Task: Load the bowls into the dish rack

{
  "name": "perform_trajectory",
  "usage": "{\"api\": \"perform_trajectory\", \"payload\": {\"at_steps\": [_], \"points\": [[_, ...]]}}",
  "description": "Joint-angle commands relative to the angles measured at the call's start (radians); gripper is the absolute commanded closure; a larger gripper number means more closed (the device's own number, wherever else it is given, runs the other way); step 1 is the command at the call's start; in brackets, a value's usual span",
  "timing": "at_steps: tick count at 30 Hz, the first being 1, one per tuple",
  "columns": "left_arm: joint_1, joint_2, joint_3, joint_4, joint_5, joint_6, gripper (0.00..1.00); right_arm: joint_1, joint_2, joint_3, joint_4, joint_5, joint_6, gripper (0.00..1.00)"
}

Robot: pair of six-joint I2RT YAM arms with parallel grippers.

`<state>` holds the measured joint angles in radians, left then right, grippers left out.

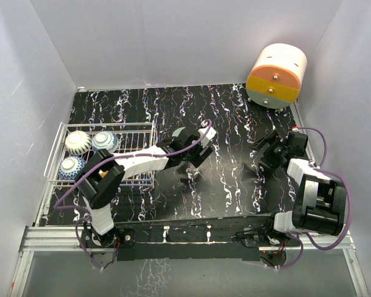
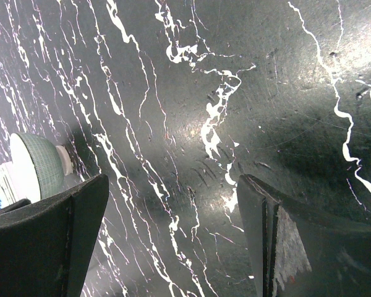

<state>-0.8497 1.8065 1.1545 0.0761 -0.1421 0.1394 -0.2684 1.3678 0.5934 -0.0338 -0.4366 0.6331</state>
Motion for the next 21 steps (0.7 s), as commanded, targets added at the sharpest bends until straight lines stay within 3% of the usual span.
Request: {"api": "perform_trajectory", "payload": {"at_steps": [1,12,19,21], "points": [[0.02,0.022,0.058,0.067,-0.025,0.016,0.23,0.002,0.007,0.034,0.034,0.009,-0.006,0.13],[0.057,0.119,0.076,0.117,-0.075,0.032,0.29,0.002,0.016,0.033,0.038,0.011,-0.01,0.13],[0.064,0.145,0.058,0.111,-0.089,0.02,0.43,0.002,0.026,0.031,0.041,0.013,-0.01,0.13],[0.064,0.146,0.052,0.104,-0.088,0.007,0.52,0.003,0.026,0.031,0.041,0.013,-0.01,0.13]]}}
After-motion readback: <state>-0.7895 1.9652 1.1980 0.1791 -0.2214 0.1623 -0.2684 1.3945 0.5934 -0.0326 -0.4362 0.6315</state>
